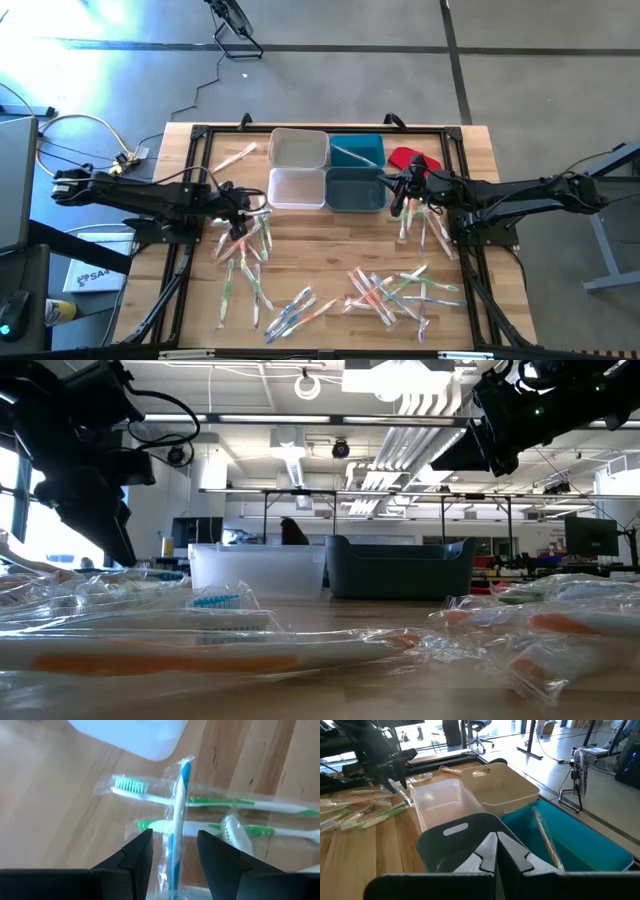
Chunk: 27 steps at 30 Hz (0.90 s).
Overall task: Pick & Place Toothbrushes
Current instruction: Put the blue toothbrush into the white bin
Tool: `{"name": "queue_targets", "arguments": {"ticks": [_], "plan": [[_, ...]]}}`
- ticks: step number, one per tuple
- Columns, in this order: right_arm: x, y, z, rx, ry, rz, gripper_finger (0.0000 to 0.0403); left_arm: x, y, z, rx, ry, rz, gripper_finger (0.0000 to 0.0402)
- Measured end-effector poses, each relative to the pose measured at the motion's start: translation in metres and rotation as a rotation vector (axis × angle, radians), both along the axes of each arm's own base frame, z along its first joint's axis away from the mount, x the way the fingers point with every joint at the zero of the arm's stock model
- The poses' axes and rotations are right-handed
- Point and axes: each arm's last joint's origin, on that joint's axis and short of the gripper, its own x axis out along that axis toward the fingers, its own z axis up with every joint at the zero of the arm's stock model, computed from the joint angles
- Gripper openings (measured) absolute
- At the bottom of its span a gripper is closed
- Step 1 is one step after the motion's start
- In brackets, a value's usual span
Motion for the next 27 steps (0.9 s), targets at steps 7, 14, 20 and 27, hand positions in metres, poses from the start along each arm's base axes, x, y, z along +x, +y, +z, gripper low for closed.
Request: {"name": "queue_targets", "arguments": {"ticks": [7,14,20,27], "plan": [[0.000,0.000,0.000,0.000,-0.001,0.000,0.0003,0.003,0.000,-0.006,-0.002,0.051,0.001,0.0152],[0.000,0.000,0.000,0.000,-0.001,0.000,0.0002,0.005,0.000,-0.012,-0.016,0.094,0.022,0.0152],[0.000,0.000,0.000,0.000,-0.001,0.000,0.0002,0.006,0.000,-0.013,-0.016,0.098,0.022,0.0152],[0.000,0.000,0.000,0.000,-0.001,0.000,0.0002,0.006,0.000,-0.013,-0.015,0.094,0.021,0.0131]]}}
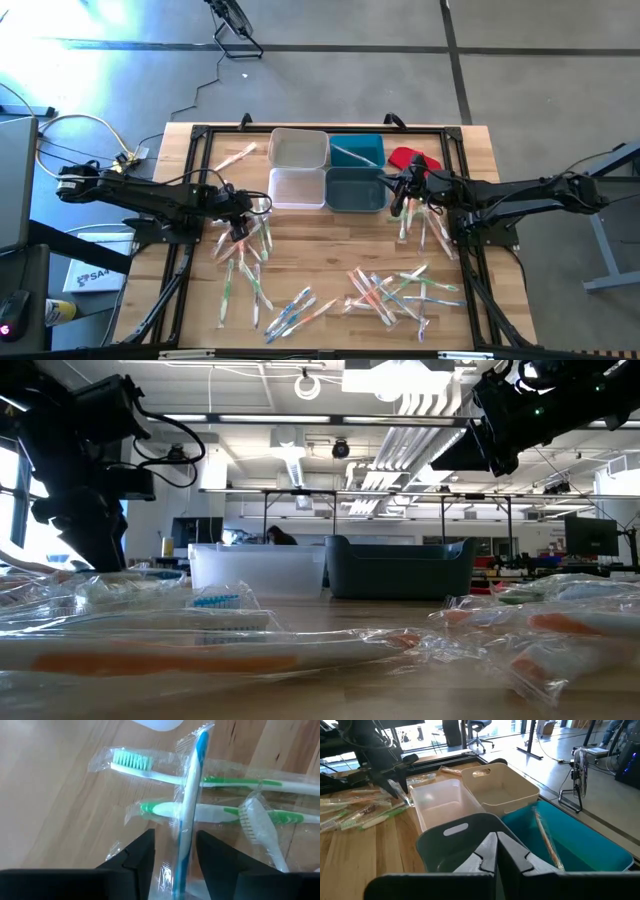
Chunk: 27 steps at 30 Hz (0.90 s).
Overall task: Pick & Place Toothbrushes
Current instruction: Put the blue toothbrush into the white bin
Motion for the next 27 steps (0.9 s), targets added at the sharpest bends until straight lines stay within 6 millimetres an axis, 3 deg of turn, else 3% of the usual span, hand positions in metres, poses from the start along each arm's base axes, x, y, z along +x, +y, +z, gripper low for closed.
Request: {"name": "queue_targets", "arguments": {"ticks": [12,18,27], "plan": [[0.000,0.000,0.000,0.000,0.000,0.000,0.0002,0.000,0.000,0.000,0.001,0.001,-0.002,0.0036],[0.000,0.000,0.000,0.000,0.000,0.000,0.0002,0.000,0.000,0.002,0.001,-0.007,-0.002,0.0015],[0.000,0.000,0.000,0.000,0.001,0.000,0.0002,0.009,0.000,0.044,0.019,-0.101,-0.027,0.0020]]}}
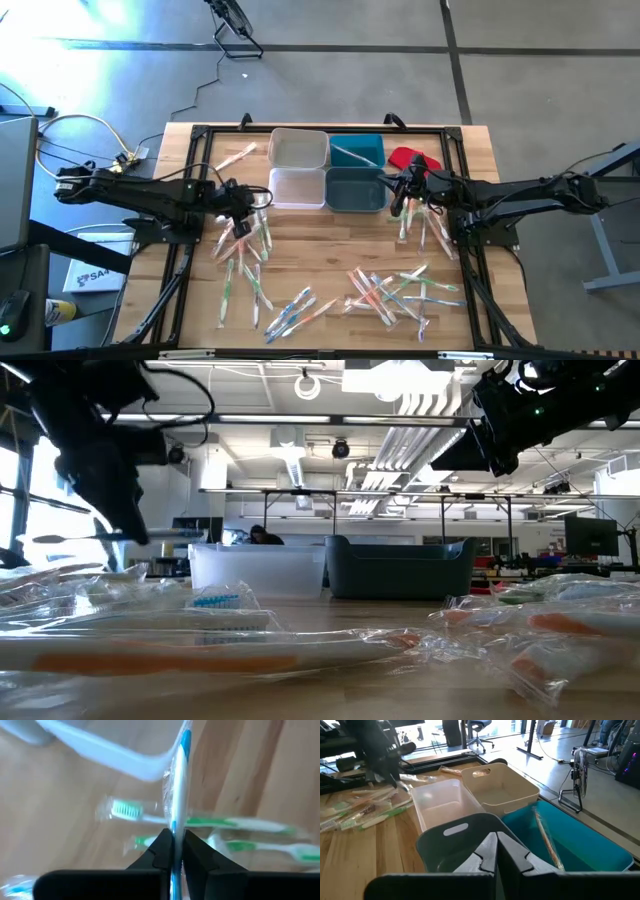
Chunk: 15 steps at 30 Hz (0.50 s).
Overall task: Pick & Place Toothbrushes
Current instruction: Put the blue toothbrush into the white bin
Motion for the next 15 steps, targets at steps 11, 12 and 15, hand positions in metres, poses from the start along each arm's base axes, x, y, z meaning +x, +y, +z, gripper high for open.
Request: {"name": "queue_targets", "arguments": {"ticks": [11,12,15], "plan": [[0.000,0.000,-0.001,0.001,0.006,0.000,0.0002,-0.009,0.001,0.063,0.039,-0.224,0.038,0.0020],[0.000,0.000,-0.001,0.001,0.006,0.000,0.0002,-0.010,0.001,0.067,0.039,-0.242,0.039,0.0020],[0.000,0.000,-0.001,0.001,0.007,0.000,0.0002,-0.014,0.001,0.079,0.039,-0.292,0.041,0.0020]]}}
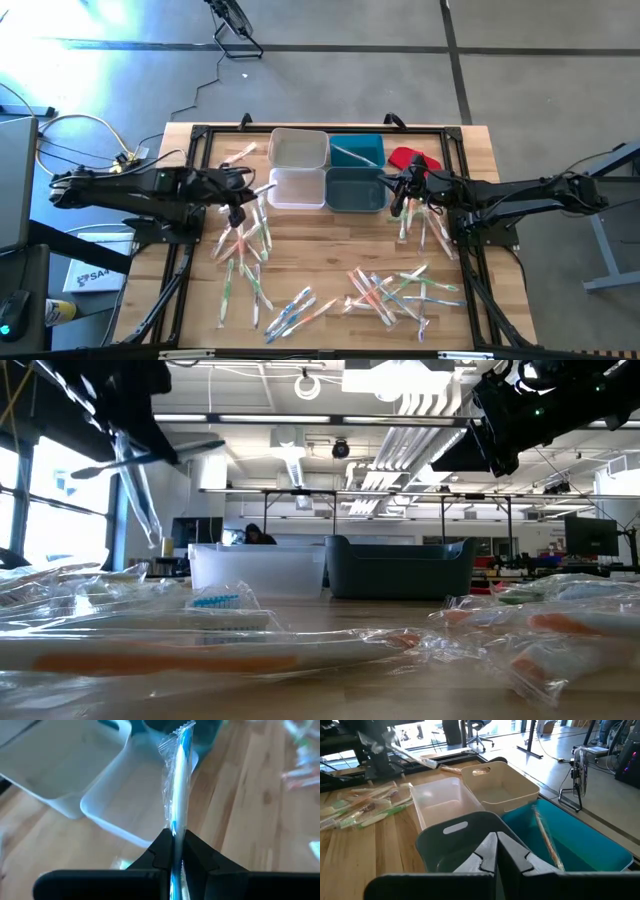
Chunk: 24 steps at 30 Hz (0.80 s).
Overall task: Pick & Place Toothbrushes
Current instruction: Put the blue toothbrush into the white bin
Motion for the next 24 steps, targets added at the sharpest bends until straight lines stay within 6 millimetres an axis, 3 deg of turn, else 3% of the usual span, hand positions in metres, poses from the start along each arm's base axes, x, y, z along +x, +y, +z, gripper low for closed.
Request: {"name": "queue_targets", "arguments": {"ticks": [4,8,12,18,24], "plan": [[0.000,0.000,0.000,0.000,0.001,0.000,0.0002,-0.007,0.001,0.006,-0.043,-0.061,0.063,0.0020],[0.000,0.000,0.000,0.000,0.001,0.000,0.0002,-0.019,0.004,0.008,-0.150,-0.132,0.320,0.0020],[0.000,0.000,0.000,0.000,0.004,0.000,0.0002,-0.030,0.004,0.001,-0.290,-0.099,0.455,0.0020],[0.000,0.000,-0.001,0.001,0.007,0.000,0.0002,-0.035,0.000,-0.005,-0.424,-0.021,0.441,0.0020],[0.000,0.000,-0.001,0.001,0.007,0.000,0.0002,-0.036,0.001,-0.008,-0.382,0.020,0.434,0.0020]]}}
